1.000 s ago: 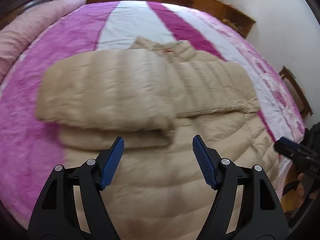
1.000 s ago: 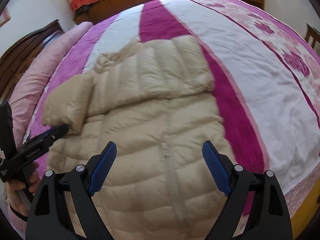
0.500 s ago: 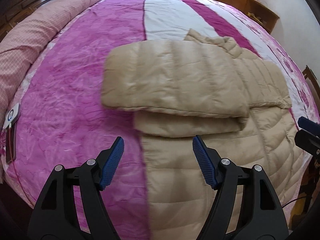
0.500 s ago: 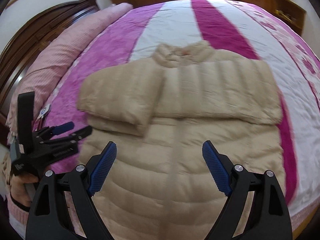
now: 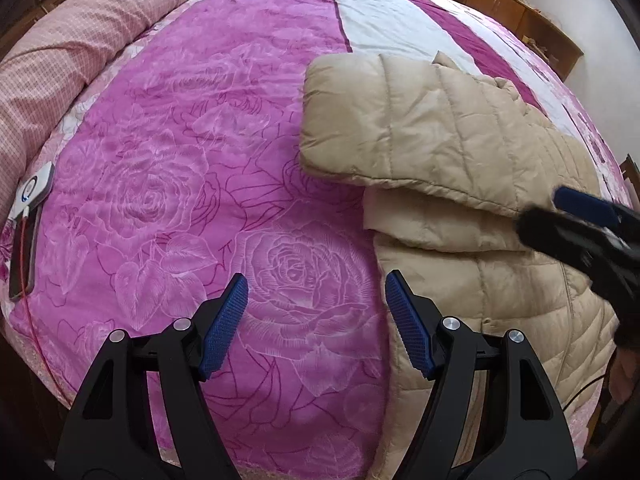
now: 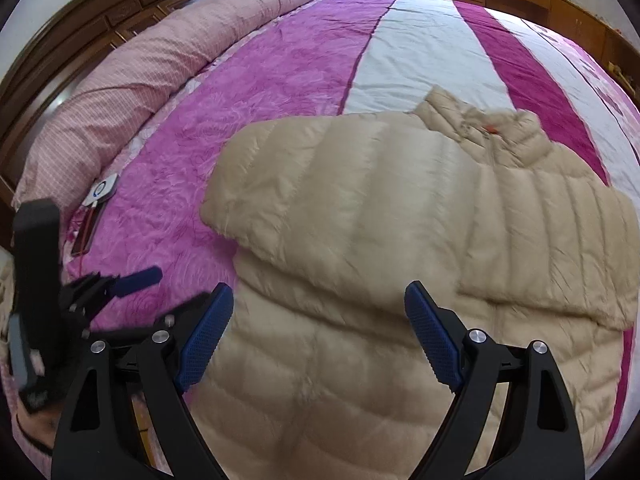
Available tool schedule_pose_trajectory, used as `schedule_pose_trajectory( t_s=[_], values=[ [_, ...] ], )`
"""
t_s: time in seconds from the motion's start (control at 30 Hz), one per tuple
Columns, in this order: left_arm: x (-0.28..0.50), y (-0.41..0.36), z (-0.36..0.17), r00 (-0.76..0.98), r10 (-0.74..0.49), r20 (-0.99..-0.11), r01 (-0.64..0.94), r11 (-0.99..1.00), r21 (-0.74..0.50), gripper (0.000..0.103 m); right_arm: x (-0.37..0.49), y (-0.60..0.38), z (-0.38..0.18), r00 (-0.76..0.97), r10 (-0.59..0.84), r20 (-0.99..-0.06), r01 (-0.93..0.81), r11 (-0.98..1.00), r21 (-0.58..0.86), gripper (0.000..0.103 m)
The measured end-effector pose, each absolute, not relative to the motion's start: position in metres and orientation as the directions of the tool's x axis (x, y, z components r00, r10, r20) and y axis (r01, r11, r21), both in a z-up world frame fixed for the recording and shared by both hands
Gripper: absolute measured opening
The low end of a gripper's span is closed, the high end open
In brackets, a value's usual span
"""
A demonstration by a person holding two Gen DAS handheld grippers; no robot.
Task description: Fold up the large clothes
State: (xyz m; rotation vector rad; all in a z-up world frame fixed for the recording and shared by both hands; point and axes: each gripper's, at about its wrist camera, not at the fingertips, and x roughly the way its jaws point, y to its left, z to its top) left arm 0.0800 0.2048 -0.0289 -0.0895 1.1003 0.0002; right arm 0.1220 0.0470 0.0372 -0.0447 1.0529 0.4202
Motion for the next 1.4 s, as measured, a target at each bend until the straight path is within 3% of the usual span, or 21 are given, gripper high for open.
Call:
schedule_pose_trajectory(
  t_s=[0.3,0.37,0.43,0.53,0.77,1.0,1.17,1.4],
  values=[
    [0.079,0.212,-0.047,0.434,-0.068,-0.899,-0.058,0.993,-0.103,0.071,0.15,0.073,0.01,0.417,0.261,-0.871,-0.358,0.927,0.107,0.083],
    [0.078,0.212,-0.047,0.437,-0.062,-0.897,-0.061,0.993,-0.099,0.071,0.152,0.073,0.004,0.421,0.243,-0.874,-0.354,0.931,0.088,0.068],
    [0.077,0.212,-0.046,0.441,-0.064,-0.895,-0.061,0.993,-0.101,0.071,0.151,0.071,0.002,0.414,0.251,-0.875,-0.358,0.929,0.097,0.038],
    [0.075,0.21,-0.042,0.453,-0.069,-0.889,-0.057,0.993,-0.106,0.071,0.147,0.061,0.011,0.429,0.27,-0.862,-0.349,0.93,0.118,0.011],
    [0.073,0.2,-0.025,0.489,-0.075,-0.869,-0.031,0.994,-0.103,0.071,0.126,0.02,0.058,0.503,0.365,-0.784,-0.354,0.914,0.199,0.007],
    [0.077,0.177,-0.005,0.519,-0.101,-0.849,0.002,0.993,-0.117,0.071,0.11,-0.056,0.089,0.585,0.34,-0.737,-0.257,0.939,0.229,0.006],
    [0.084,0.152,0.006,0.542,-0.111,-0.833,0.038,0.993,-0.108,0.071,0.109,-0.113,0.086,0.594,0.304,-0.745,-0.146,0.951,0.272,0.006],
    [0.102,0.11,0.001,0.531,-0.115,-0.839,0.089,0.993,-0.08,0.071,0.115,-0.173,0.04,0.533,0.306,-0.789,-0.006,0.934,0.358,0.007]
  ],
)
